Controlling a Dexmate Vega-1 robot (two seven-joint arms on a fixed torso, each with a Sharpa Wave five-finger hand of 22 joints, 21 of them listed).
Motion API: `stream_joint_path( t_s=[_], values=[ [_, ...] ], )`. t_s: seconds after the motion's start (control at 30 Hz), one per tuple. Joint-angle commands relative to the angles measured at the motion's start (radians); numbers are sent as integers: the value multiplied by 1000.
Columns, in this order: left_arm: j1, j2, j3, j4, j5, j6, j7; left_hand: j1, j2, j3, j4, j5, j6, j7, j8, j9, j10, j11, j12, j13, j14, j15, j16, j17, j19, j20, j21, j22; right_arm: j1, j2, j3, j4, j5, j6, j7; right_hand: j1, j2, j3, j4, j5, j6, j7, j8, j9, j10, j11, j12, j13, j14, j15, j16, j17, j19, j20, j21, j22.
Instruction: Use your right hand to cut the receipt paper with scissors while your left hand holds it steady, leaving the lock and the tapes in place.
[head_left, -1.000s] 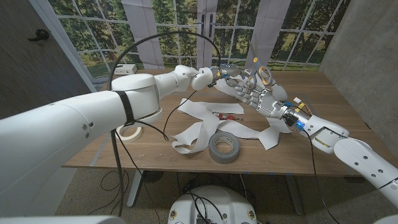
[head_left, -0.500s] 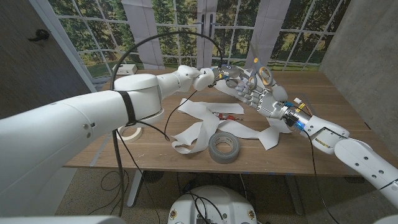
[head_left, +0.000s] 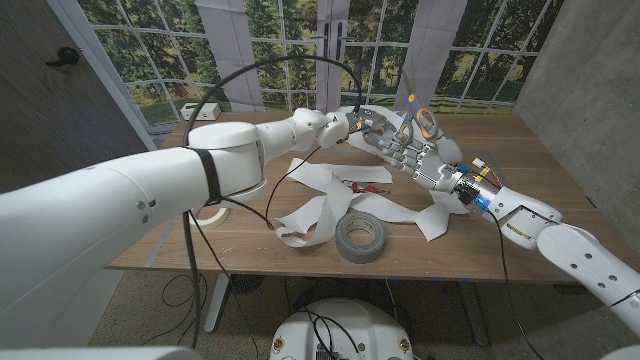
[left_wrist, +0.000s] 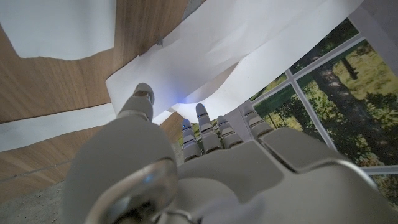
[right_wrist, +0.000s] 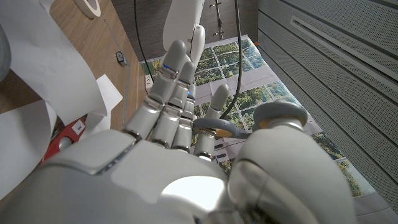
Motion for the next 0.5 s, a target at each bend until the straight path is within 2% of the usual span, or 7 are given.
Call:
stream_joint_path(
  t_s=[0.03, 0.17, 0.23, 0.5],
  values=[
    [8, -2, 21, -33, -5, 66, -42, 5, 3, 3, -2, 9, -6, 0, 5, 2, -7, 2, -2, 1, -8, -4, -1, 1, 5, 5, -5, 5, 4, 2, -6, -4, -4, 4, -7, 1, 8, -4, 1, -1, 6, 25, 1, 2, 4, 2, 5, -1, -7, -44, 8, 1, 9, 1, -2, 3],
    [10, -12, 30, -33, -4, 91, -56, 4, 4, 3, -2, 8, -6, 0, 5, 2, -6, 4, -1, 0, -8, -4, -1, 1, 7, 6, -5, 5, 2, 2, -5, -6, -4, 5, -9, 1, 8, -5, 0, -1, 8, 24, 2, 2, 4, 1, 5, -2, -9, -44, 8, 1, 9, 1, -4, 4],
    [10, -19, 34, -33, -4, 108, -67, 3, 5, 2, -1, 8, -4, 1, 7, 2, -2, 17, 2, -1, -6, -3, 0, 1, 7, 6, -5, 5, 1, 1, -4, -8, -3, 4, -12, 1, 9, -5, 0, -1, 9, 24, 2, 2, 5, 2, 5, -2, -8, -43, 9, 1, 10, 1, -4, 4],
    [16, -40, 52, -33, -8, 172, -100, 1, 6, 2, 0, 8, -3, 1, 8, 2, 9, 13, 7, -4, -1, -4, 2, 1, 10, 5, -5, 5, -3, 0, 1, -11, -4, 7, -17, 2, 10, -5, 0, -1, 7, 25, 4, 6, 4, 1, 5, -4, -9, -41, 9, 1, 10, 2, -7, 4]
  ],
)
